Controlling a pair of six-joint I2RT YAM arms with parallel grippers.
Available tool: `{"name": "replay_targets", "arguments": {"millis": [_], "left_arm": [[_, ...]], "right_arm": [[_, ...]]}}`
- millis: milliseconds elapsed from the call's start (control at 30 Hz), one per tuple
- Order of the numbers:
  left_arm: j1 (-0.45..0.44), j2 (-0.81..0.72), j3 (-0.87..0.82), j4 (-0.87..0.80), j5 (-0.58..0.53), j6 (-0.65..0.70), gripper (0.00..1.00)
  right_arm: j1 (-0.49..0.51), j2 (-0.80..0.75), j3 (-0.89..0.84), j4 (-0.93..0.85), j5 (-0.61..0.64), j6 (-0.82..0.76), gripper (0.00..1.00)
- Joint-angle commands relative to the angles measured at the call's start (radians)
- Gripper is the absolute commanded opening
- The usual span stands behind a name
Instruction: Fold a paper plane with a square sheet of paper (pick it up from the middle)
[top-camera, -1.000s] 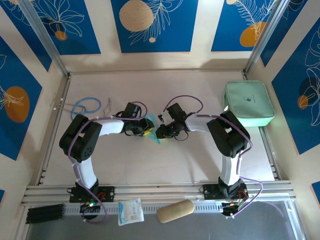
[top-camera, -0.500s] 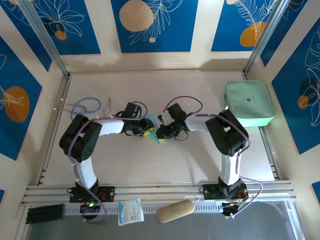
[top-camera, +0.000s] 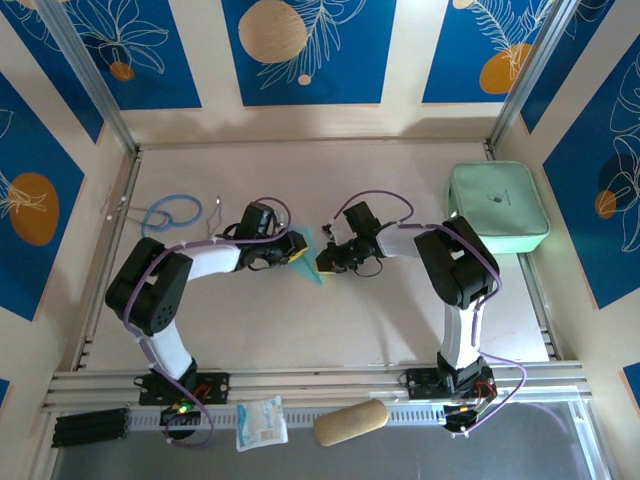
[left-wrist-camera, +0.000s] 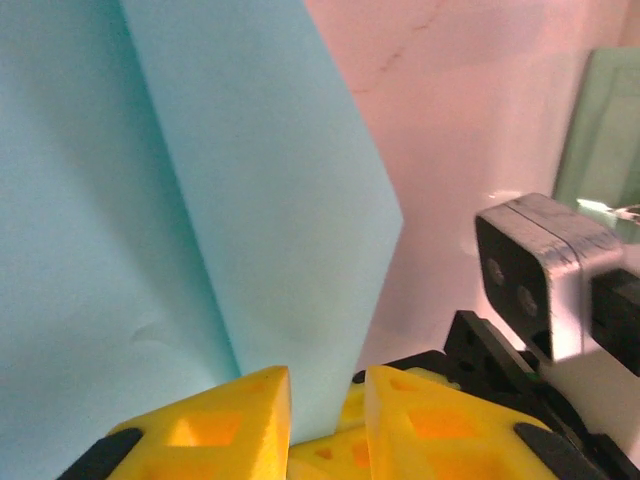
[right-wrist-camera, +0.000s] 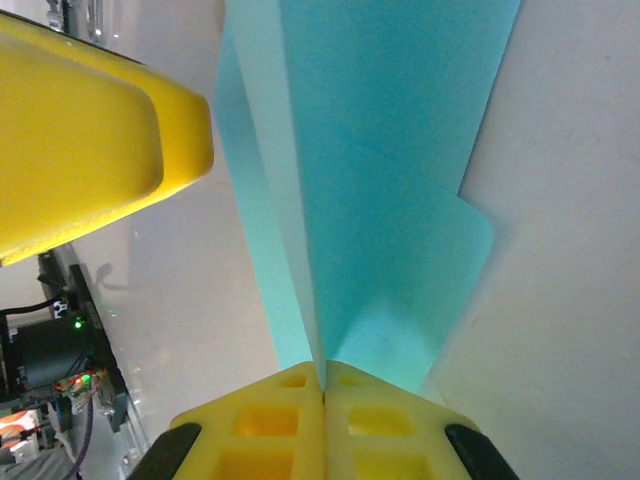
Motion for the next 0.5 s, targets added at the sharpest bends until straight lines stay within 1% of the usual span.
{"name": "replay_targets", "arguments": {"millis": [0, 200, 333, 467], "left_arm": [[0.008, 0.034, -0.024, 0.144, 0.071, -0.024, 0.22], [0.008, 0.103, -0.020, 0.220, 0.107, -0.040, 0.16], [0.008, 0.127, -0.025, 0.253, 0.117, -0.052, 0.16], [0.008, 0.138, -0.022, 0.249, 0.116, -0.052, 0.16]], "right_arm": [[-0.013, 0.028, -0.001, 0.006, -0.076, 0.020, 0.07], [-0.018, 0.036, 0.001, -0.003, -0.078, 0.018, 0.07], [-0.019, 0.040, 0.001, -0.007, -0.076, 0.015, 0.07], [-0.019, 0.043, 0.003, -0.019, -0.064, 0.014, 0.11]]}}
